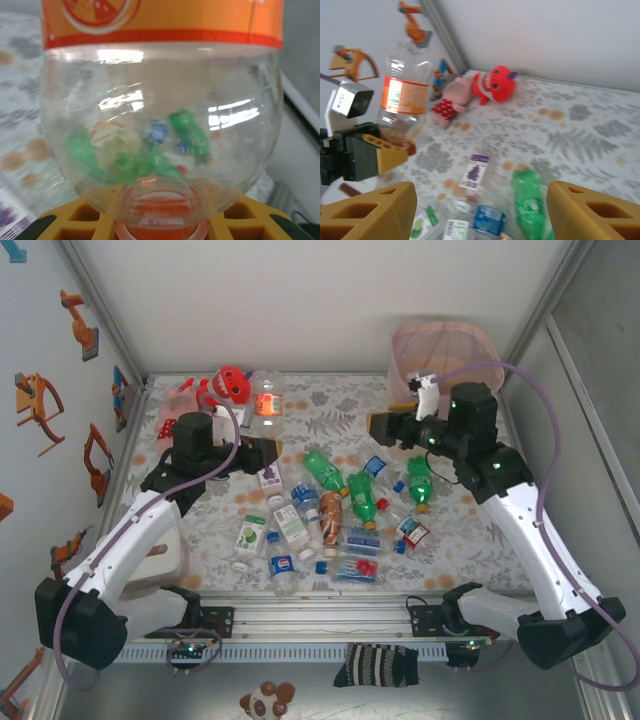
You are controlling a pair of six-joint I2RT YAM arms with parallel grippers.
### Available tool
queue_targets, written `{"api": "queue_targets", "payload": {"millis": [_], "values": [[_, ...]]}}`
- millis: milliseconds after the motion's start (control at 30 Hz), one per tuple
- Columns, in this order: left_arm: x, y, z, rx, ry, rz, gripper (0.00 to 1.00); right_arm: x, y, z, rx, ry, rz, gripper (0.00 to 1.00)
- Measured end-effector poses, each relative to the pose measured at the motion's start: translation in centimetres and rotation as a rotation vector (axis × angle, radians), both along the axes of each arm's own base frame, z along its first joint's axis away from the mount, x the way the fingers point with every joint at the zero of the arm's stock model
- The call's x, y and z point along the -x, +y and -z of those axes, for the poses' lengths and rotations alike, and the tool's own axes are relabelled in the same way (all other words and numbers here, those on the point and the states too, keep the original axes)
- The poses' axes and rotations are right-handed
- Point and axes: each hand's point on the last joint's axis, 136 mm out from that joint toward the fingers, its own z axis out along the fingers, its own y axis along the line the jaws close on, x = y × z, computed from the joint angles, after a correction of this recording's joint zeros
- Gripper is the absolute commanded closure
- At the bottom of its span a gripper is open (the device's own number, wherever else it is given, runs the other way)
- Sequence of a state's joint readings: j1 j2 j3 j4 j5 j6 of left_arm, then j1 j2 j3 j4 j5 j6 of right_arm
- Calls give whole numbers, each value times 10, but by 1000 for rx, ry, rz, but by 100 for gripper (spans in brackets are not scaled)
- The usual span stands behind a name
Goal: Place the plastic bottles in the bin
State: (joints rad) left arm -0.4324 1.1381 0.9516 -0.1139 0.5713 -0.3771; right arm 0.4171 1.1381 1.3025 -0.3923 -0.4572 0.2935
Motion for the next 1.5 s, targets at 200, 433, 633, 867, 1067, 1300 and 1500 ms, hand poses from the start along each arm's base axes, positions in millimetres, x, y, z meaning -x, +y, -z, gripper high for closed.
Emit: {"api": "queue_targets", "payload": {"millis": [200,433,633,867,1067,1300,1500], "values": [[35,-35,-41,103,-93,214,81,19,47,-26,-114,-65,-190,22],[72,-60,-82,186,-194,405,84,31,74,-58,-261,-108,-319,17],[87,-70,-96,216,-221,500,86,30,90,-77,-382,-95,-397,17],[101,-79,-91,210,-207,574,85,40,95,-100,-462,-125,-449,18],[105,-81,-94,204,-222,592,83,46,99,-105,-473,-140,-462,31],[110,-80,-94,194,-229,607,62,55,97,-103,-440,-145,-443,41],[104,-72,-98,163,-272,516,41,56,87,-103,-406,-160,-378,42]]}}
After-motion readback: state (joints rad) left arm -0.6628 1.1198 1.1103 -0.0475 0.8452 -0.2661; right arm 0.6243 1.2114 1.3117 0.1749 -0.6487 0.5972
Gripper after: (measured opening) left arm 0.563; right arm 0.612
